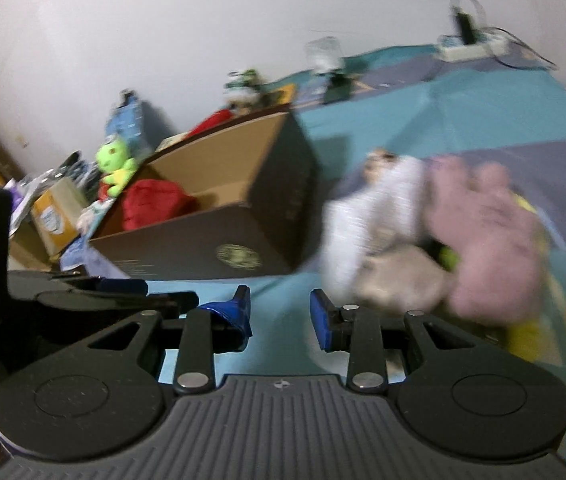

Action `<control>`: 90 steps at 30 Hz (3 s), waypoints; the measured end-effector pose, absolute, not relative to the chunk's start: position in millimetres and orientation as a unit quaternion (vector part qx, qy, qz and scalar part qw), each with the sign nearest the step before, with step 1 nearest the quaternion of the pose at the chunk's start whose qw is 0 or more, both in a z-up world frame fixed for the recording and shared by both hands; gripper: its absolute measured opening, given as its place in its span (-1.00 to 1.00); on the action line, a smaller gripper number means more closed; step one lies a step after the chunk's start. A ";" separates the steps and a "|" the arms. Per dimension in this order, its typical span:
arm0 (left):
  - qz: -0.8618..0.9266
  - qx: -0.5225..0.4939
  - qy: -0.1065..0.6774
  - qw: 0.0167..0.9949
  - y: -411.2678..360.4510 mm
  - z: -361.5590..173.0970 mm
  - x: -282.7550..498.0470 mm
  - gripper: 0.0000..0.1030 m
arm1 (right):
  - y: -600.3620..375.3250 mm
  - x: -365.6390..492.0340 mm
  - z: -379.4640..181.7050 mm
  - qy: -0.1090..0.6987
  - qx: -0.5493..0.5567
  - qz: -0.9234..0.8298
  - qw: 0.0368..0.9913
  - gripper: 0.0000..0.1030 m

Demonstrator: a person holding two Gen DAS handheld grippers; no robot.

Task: Organize soft objects
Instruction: 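Move the right gripper to the white fluffy towel beside the bunny, then grasp the white fluffy towel with the right gripper and lift it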

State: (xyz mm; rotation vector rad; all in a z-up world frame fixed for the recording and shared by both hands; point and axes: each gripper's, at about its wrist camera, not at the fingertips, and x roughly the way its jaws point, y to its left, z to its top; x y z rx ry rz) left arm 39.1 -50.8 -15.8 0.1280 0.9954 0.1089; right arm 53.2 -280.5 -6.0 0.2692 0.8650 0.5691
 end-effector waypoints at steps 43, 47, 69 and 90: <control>-0.318 -0.074 0.357 0.875 -93.8 10.3 122.4 -0.96 | -338.5 144.6 -5.6 0.422 0.362 0.230 0.799 -0.70; -0.340 -0.066 0.314 0.884 -88.7 35.6 120.6 -1.00 | -336.7 144.9 19.2 0.385 0.373 0.242 0.809 -0.72; -0.293 0.039 0.391 0.872 -94.4 -52.0 138.6 -0.78 | -306.5 159.0 -56.5 0.461 0.283 0.137 0.830 -0.73; -0.301 0.023 0.170 0.938 -32.9 106.9 118.6 -0.88 | -276.2 175.9 83.5 0.279 0.366 0.336 0.822 -0.80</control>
